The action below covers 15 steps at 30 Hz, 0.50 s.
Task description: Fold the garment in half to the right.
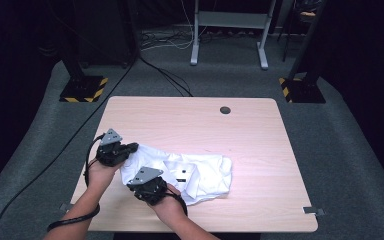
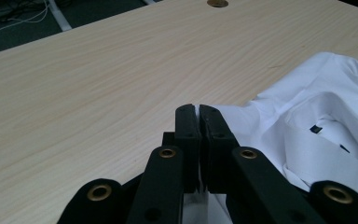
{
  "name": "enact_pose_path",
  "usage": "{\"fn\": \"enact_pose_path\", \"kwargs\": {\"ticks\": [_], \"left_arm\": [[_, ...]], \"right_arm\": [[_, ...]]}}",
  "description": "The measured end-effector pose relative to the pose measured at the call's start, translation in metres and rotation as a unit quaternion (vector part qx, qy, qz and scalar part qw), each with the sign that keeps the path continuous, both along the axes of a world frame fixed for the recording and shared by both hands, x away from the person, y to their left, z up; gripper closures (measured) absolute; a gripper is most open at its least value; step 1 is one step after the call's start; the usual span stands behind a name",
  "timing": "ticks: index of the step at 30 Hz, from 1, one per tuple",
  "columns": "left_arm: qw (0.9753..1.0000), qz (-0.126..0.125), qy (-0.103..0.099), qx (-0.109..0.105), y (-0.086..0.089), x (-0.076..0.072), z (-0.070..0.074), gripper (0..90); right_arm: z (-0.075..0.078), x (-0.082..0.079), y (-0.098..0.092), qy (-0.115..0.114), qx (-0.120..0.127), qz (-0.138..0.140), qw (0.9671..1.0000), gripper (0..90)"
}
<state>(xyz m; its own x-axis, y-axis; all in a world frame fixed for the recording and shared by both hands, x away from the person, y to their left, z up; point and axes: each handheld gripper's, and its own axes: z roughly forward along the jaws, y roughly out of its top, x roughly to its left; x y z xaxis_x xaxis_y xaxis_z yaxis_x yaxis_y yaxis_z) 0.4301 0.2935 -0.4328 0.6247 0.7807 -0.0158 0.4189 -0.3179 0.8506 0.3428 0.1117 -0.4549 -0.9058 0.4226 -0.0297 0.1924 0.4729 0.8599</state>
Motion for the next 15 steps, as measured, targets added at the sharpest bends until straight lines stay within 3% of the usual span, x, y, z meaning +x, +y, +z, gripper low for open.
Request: {"fn": "enact_pose_path", "kwargs": {"ticks": [8, 15], "left_arm": [[0.9999, -0.002, -0.012, 0.009, -0.002, -0.004, 0.02, 86.4], [0.9998, 0.0, -0.001, 0.018, 0.01, -0.004, 0.041, 86.5]], "right_arm": [[0.012, -0.002, -0.003, -0.013, 0.009, 0.005, 0.9999, 84.3], [0.032, -0.002, 0.002, -0.015, 0.032, 0.016, 0.9992, 84.4]]}}
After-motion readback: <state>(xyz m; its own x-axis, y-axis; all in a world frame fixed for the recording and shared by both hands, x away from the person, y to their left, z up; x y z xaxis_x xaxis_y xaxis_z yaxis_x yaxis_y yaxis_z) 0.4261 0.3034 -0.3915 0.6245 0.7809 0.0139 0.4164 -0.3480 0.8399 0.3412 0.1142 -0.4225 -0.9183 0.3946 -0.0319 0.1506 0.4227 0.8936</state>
